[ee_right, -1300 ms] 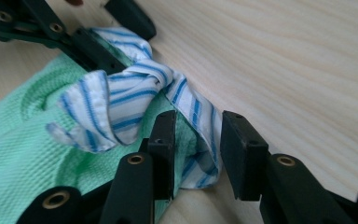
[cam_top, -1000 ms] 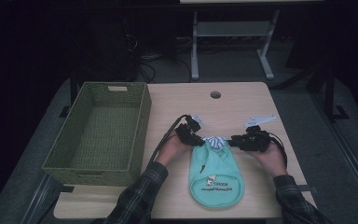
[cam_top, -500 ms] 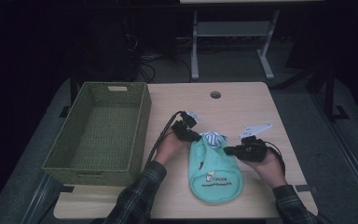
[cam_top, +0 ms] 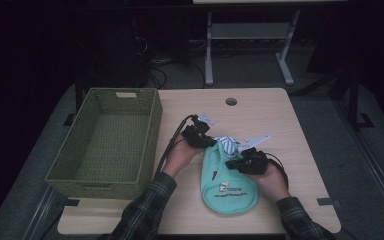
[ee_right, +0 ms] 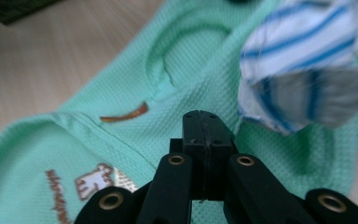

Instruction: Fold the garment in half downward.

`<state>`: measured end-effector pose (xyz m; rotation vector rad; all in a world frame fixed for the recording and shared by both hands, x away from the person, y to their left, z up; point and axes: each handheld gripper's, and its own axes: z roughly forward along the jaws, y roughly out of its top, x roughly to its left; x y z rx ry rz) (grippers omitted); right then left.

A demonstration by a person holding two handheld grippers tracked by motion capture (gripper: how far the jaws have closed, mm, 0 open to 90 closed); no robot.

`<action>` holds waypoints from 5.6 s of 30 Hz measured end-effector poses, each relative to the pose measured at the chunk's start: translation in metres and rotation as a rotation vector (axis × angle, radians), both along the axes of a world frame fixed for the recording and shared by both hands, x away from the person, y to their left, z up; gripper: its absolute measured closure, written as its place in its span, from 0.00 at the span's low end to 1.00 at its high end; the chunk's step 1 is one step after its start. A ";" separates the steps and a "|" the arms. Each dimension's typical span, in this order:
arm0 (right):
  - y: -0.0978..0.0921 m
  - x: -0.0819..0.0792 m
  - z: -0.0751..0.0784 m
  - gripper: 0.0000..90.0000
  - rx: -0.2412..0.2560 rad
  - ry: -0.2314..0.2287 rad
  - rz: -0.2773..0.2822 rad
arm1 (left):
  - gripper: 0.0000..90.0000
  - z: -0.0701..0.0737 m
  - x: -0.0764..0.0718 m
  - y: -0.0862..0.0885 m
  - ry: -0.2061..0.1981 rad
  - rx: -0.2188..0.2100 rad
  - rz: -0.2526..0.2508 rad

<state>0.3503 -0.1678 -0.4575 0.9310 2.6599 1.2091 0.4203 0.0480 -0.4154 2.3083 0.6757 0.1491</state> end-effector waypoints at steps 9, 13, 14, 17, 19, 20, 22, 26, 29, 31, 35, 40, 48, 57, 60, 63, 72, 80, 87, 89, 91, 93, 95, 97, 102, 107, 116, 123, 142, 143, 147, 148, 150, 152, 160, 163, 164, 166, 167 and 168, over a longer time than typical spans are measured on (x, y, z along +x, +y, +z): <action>0.007 0.009 -0.013 1.00 -0.052 -0.014 -0.016 | 0.91 0.023 -0.014 0.007 -0.044 -0.045 -0.018; 0.009 0.014 -0.013 1.00 -0.058 -0.031 -0.041 | 0.91 0.030 -0.024 0.010 -0.064 -0.051 -0.022; 0.009 0.015 -0.013 1.00 -0.056 -0.033 -0.045 | 0.91 0.032 -0.026 0.011 -0.072 -0.047 -0.022; 0.008 0.015 -0.011 1.00 -0.067 -0.049 -0.039 | 0.91 0.033 -0.030 0.014 -0.081 -0.051 -0.017; 0.006 0.011 -0.006 1.00 -0.045 -0.053 -0.037 | 0.91 0.033 -0.030 0.016 -0.080 -0.056 -0.009; 0.004 0.008 -0.003 1.00 -0.039 -0.049 -0.038 | 0.91 0.033 -0.031 0.017 -0.079 -0.056 -0.006; -0.001 0.001 0.003 1.00 -0.032 -0.055 -0.029 | 0.91 0.032 -0.031 0.018 -0.084 -0.052 -0.004; -0.014 -0.018 0.007 1.00 -0.026 -0.033 -0.028 | 0.91 0.032 -0.031 0.023 -0.088 -0.052 0.006; -0.022 -0.030 0.004 1.00 -0.040 -0.021 -0.025 | 0.91 0.030 -0.031 0.026 -0.090 -0.047 0.016; -0.029 -0.039 0.002 1.00 -0.047 -0.008 -0.027 | 0.91 0.029 -0.031 0.029 -0.089 -0.047 0.028; -0.036 -0.053 0.000 1.00 -0.057 0.005 -0.027 | 0.91 0.029 -0.029 0.033 -0.097 -0.047 0.039; -0.041 -0.061 -0.005 1.00 -0.075 0.024 -0.030 | 0.91 0.028 -0.028 0.036 -0.095 -0.052 0.056; -0.044 -0.041 -0.007 1.00 -0.126 0.001 -0.067 | 0.91 0.029 -0.029 0.038 -0.107 -0.051 0.065; -0.054 -0.017 -0.008 1.00 -0.108 0.009 -0.111 | 0.91 0.030 -0.035 0.036 -0.117 -0.045 0.050; -0.054 -0.017 -0.009 1.00 -0.110 0.001 -0.109 | 0.91 0.033 -0.038 0.030 -0.133 -0.024 0.029; -0.054 -0.018 -0.009 1.00 -0.107 0.002 -0.112 | 0.91 0.034 -0.043 0.024 -0.158 0.000 0.009; -0.054 -0.022 0.006 1.00 -0.059 -0.023 -0.112 | 0.91 0.034 -0.058 0.004 -0.192 0.028 -0.047; -0.054 -0.031 0.031 1.00 0.019 -0.084 -0.087 | 0.91 0.031 -0.069 -0.013 -0.211 0.065 -0.097; -0.040 -0.035 0.031 1.00 0.034 -0.071 -0.034 | 0.91 0.030 -0.078 -0.023 -0.221 0.070 -0.132; -0.036 -0.034 0.027 1.00 0.031 -0.065 -0.026 | 0.91 0.031 -0.080 -0.025 -0.222 0.070 -0.139; -0.033 -0.033 0.023 1.00 0.028 -0.055 -0.019 | 0.90 0.031 -0.083 -0.027 -0.220 0.061 -0.144; -0.030 -0.032 0.020 1.00 0.026 -0.050 -0.018 | 0.90 0.031 -0.085 -0.029 -0.217 0.057 -0.154; -0.028 -0.031 0.018 1.00 0.030 -0.045 -0.021 | 0.90 0.030 -0.088 -0.030 -0.213 0.054 -0.163; -0.028 -0.029 0.016 1.00 0.033 -0.041 -0.020 | 0.90 0.028 -0.091 -0.031 -0.205 0.046 -0.171; -0.027 -0.027 0.010 1.00 0.032 -0.025 -0.027 | 0.90 0.019 -0.103 -0.036 -0.196 0.019 -0.207; -0.030 -0.031 0.004 1.00 0.006 -0.007 -0.029 | 0.90 0.010 -0.114 -0.042 -0.205 0.032 -0.244; -0.063 -0.046 -0.001 1.00 -0.051 0.020 -0.102 | 0.90 -0.006 -0.128 -0.049 -0.188 0.056 -0.301; -0.069 -0.045 -0.006 1.00 -0.083 0.031 -0.120 | 0.84 -0.015 -0.129 -0.050 -0.078 -0.008 -0.330; -0.072 -0.060 -0.003 1.00 -0.109 0.021 -0.110 | 0.59 0.009 -0.094 -0.036 -0.068 -0.102 -0.212; -0.073 -0.061 -0.004 1.00 -0.108 0.020 -0.109 | 0.59 0.007 -0.091 -0.037 -0.065 -0.098 -0.205; -0.078 -0.071 -0.005 1.00 -0.109 0.032 -0.108 | 0.58 0.000 -0.084 -0.041 -0.040 -0.084 -0.189; -0.078 -0.073 -0.005 1.00 -0.110 0.032 -0.106 | 0.58 -0.002 -0.082 -0.042 -0.034 -0.080 -0.183; -0.079 -0.076 -0.006 1.00 -0.112 0.034 -0.102 | 0.58 -0.005 -0.080 -0.044 -0.025 -0.075 -0.184; -0.079 -0.076 -0.007 1.00 -0.101 0.035 -0.100 | 0.58 -0.008 -0.078 -0.046 -0.014 -0.069 -0.182; -0.078 -0.076 -0.007 1.00 -0.101 0.043 -0.096 | 0.55 -0.005 -0.087 -0.055 -0.001 -0.096 -0.222; -0.078 -0.076 -0.007 1.00 -0.100 0.041 -0.096 | 0.54 -0.003 -0.091 -0.059 -0.002 -0.097 -0.230; -0.078 -0.075 -0.008 1.00 -0.102 0.034 -0.091 | 0.54 -0.005 -0.091 -0.061 -0.007 -0.085 -0.238; -0.077 -0.076 -0.008 1.00 -0.097 0.034 -0.093 | 0.54 -0.010 -0.093 -0.064 0.014 -0.075 -0.245; -0.077 -0.076 -0.008 1.00 -0.098 0.033 -0.092 | 0.54 -0.013 -0.093 -0.066 0.015 -0.066 -0.244; -0.077 -0.076 -0.008 1.00 -0.099 0.033 -0.093 | 0.56 -0.014 -0.094 -0.066 0.016 -0.060 -0.242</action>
